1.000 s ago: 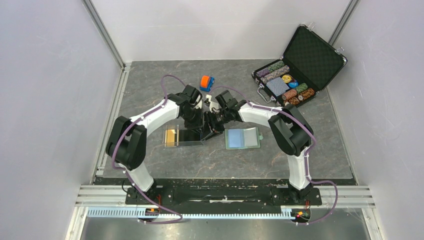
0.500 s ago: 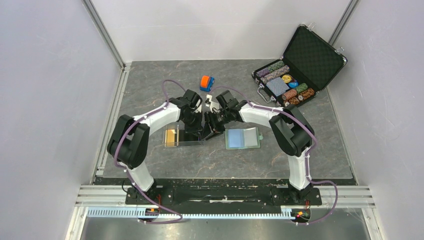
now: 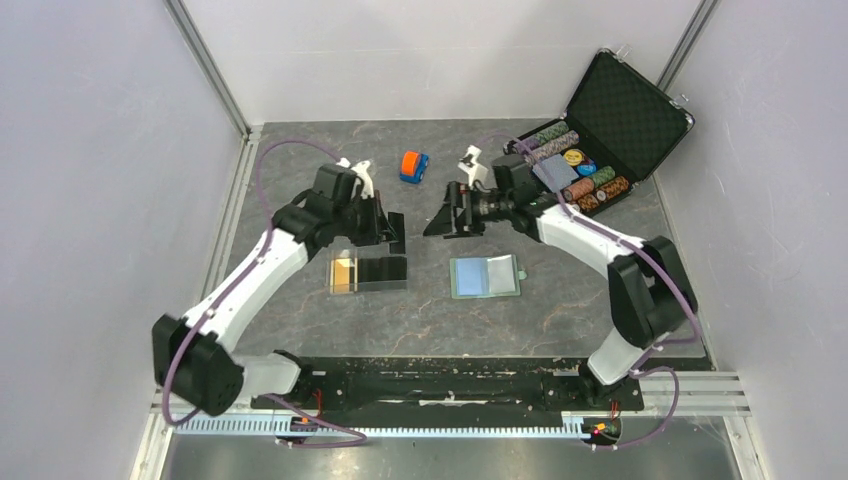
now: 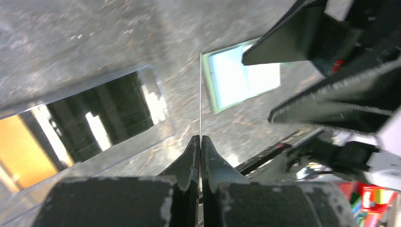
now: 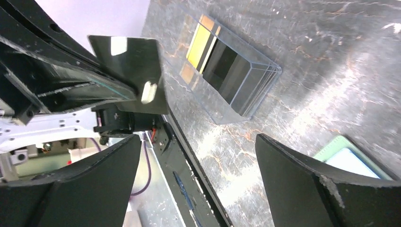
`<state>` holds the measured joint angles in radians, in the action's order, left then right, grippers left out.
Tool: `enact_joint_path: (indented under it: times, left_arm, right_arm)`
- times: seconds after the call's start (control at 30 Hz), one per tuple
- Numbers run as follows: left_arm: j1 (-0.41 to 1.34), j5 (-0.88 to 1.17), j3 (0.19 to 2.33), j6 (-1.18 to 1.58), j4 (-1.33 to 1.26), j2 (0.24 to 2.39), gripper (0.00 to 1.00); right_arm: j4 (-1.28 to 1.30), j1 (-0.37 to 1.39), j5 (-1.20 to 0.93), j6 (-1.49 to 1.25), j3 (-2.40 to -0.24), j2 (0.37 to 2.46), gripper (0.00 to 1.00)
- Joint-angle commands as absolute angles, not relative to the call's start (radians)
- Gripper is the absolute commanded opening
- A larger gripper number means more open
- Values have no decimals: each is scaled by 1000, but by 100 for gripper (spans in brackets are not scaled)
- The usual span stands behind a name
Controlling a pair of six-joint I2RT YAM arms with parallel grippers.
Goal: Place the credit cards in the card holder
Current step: Pick up the credit card from the storage box, then insert the credit card into the card holder.
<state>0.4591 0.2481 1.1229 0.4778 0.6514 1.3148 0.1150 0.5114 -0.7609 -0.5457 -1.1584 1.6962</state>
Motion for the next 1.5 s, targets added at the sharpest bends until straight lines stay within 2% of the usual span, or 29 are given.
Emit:
enact_joint_path:
  times: [0.0,0.17,0.23,0.47,0.63,0.73,0.87,0.9,0.97,1.07,1.17,1.23,1.3,1.47]
  left_arm:
    - [415,494,1024,626,395,1223,2]
    - [406,742,855,869,-103,1204,2]
    - [406,799,834,930,-199,1229,2]
    - [408,868,808,978,-294,1256,2]
    - [408,878,793,980,-294,1257,2]
    - [407,884,790,983,-297,1256,2]
    - [408,900,792,985,-297,1261,2]
    - [408,901,792,985,-297,1262,2]
    - [408,906,792,981,-298,1261,6]
    - [408,900,788,971,-296,1254,30]
    - [407,868,795,928,-238,1244,50]
    - [407,829,800,893,-186,1233,55]
    - [411,787,817,830,-95,1225,57]
    - [484,567,955,597,275,1280,57]
  right_arm:
    - [-138,425,-893,-662,-1044,1585,94]
    - [-431,400,-1036,-845,-934,1545,87]
    - [-633,400,-1061,-979,-882,1536,82]
    - [-1256,406,-1087,-1417,-785,1629,62]
    - [-1363,421,-1092,-1510,-806,1677,45]
    - [-1326,432,-1093,-1486,-810,1681,34]
    - [-1278,441,-1086,-1455,-810,1683,3]
    - [-1266,442,-1086,-1445,-811,1682,0]
    - [-1233,443,-1082,-1422,-812,1679,0]
    - [-1140,442,-1076,-1348,-818,1663,0]
    - [-743,436,-1038,-1057,-862,1617,0]
    - [-291,431,-947,-749,-961,1598,0]
    - [5,425,-854,-556,-1041,1598,0]
    - [169,369,-770,-431,-1001,1578,0]
